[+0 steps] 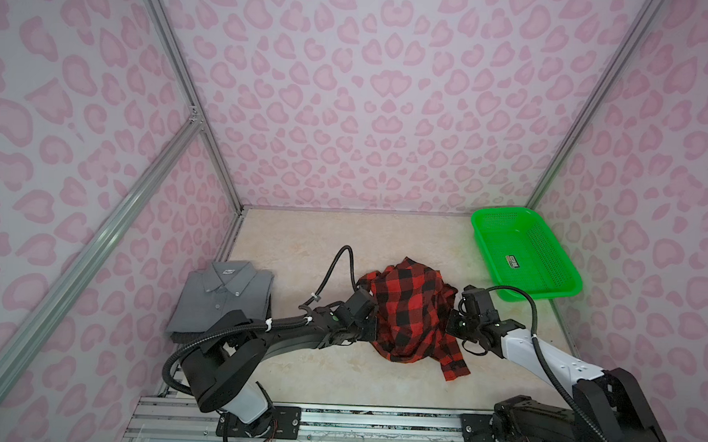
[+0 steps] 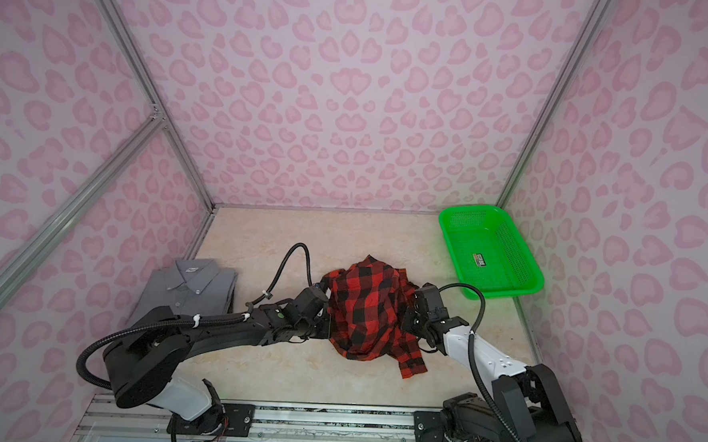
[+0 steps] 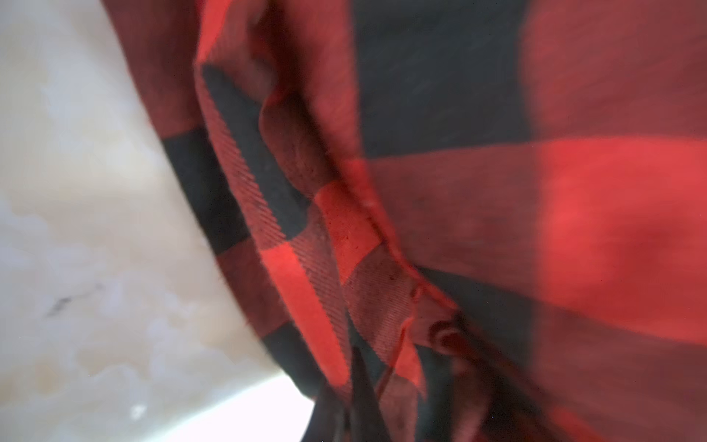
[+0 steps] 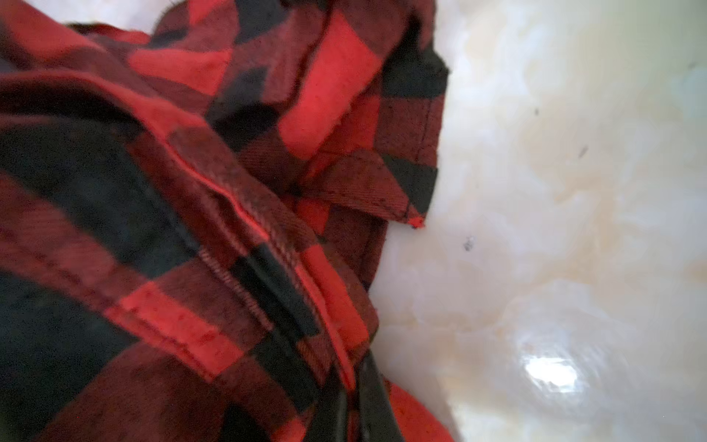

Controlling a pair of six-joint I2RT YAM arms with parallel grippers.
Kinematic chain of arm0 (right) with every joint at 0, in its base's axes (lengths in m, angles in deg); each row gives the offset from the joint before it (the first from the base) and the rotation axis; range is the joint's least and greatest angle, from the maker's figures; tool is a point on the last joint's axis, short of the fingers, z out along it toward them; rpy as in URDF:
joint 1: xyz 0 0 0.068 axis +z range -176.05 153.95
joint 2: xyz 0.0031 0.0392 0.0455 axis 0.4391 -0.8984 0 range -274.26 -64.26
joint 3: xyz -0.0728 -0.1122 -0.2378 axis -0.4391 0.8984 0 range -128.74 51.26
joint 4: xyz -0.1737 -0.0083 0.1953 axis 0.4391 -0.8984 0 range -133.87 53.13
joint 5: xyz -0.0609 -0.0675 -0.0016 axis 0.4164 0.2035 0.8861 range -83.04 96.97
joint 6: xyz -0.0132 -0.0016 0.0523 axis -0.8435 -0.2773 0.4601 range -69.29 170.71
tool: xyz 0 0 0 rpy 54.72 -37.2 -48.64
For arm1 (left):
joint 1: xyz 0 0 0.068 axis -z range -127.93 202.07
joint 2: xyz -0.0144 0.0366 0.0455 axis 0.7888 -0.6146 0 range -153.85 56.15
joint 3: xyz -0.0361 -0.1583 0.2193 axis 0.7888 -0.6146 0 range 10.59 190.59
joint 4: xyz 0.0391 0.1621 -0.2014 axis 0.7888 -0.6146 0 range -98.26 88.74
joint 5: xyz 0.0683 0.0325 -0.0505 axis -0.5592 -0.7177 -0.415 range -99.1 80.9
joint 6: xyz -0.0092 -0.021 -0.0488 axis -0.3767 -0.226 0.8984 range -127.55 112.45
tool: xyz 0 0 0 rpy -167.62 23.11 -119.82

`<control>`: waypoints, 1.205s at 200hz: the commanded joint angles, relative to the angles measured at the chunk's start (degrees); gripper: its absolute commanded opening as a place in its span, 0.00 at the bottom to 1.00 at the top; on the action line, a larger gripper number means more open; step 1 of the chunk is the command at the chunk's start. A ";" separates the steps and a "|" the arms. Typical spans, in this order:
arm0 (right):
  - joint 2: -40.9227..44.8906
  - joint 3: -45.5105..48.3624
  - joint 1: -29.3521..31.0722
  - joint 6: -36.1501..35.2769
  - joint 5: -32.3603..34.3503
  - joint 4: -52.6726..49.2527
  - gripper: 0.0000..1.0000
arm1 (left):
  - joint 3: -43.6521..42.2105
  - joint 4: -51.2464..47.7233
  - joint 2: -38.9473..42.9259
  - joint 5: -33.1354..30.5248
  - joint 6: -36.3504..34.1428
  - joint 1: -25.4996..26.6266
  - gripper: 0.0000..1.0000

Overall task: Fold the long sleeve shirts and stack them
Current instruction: 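Grasp the shirt with the left gripper while the right gripper holds its other side, then lift the shirt with the left gripper while the right gripper releases and reaches under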

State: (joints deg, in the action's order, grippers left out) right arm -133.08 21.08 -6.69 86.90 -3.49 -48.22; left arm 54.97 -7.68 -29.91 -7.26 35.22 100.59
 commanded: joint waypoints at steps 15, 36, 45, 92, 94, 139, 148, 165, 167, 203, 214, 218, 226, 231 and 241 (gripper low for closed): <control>7.87 -5.73 1.15 -2.06 3.72 -9.90 0.00 | 4.72 -8.45 8.32 -2.88 -2.96 -2.63 0.04; 13.84 -11.90 2.49 -3.23 7.73 -16.72 0.00 | 10.90 -15.66 14.30 -3.92 -4.70 -5.51 0.04; 15.34 -14.65 2.64 -4.04 8.87 -19.03 0.00 | 14.36 -18.88 16.35 -4.12 -5.54 -6.99 0.04; 16.37 -29.72 3.08 -7.66 9.11 -29.07 0.00 | 37.91 -34.17 17.44 -3.87 -9.68 -10.71 0.04; 16.34 -30.67 3.18 -7.77 8.96 -29.56 0.00 | 38.90 -34.78 17.25 -3.83 -9.82 -10.72 0.04; 14.40 -46.75 3.41 -11.62 7.59 -37.53 0.00 | 58.06 -45.71 11.86 -5.10 -14.22 -11.73 0.04; 13.23 -50.16 3.41 -12.50 6.56 -39.13 0.04 | 61.23 -47.04 10.75 -4.84 -14.98 -11.87 0.03; 11.48 -53.55 3.41 -13.74 4.50 -40.82 0.14 | 67.15 -49.12 8.38 -4.11 -16.40 -11.86 0.03; 11.37 -53.69 3.43 -13.81 4.24 -40.89 0.15 | 67.99 -49.33 8.02 -4.02 -16.57 -11.86 0.03; 9.86 -52.10 3.58 -14.46 0.71 -40.65 0.39 | 77.78 -52.84 2.89 -2.22 -19.08 -11.86 0.03; 10.31 -50.78 4.19 -15.04 0.88 -39.54 0.46 | 80.30 -53.69 1.25 -1.17 -19.69 -11.86 0.03; 10.52 -50.13 4.92 -15.49 0.41 -38.67 0.48 | 81.55 -54.23 0.55 -0.60 -19.86 -11.88 0.03; 10.71 -49.43 6.23 -16.22 -0.14 -37.24 0.50 | 83.76 -55.24 -0.96 0.63 -20.00 -11.86 0.03; 10.71 -49.08 7.53 -16.58 0.33 -36.45 0.52 | 85.02 -55.79 -1.96 1.61 -20.21 -11.88 0.03; 10.25 -48.86 10.56 -17.89 2.40 -35.57 0.53 | 87.74 -57.17 -3.79 3.15 -20.35 -11.86 0.03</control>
State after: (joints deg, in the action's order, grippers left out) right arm -122.48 -28.81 -0.40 72.43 -1.68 -87.17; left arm 137.59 -61.95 -30.33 -8.52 16.84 88.76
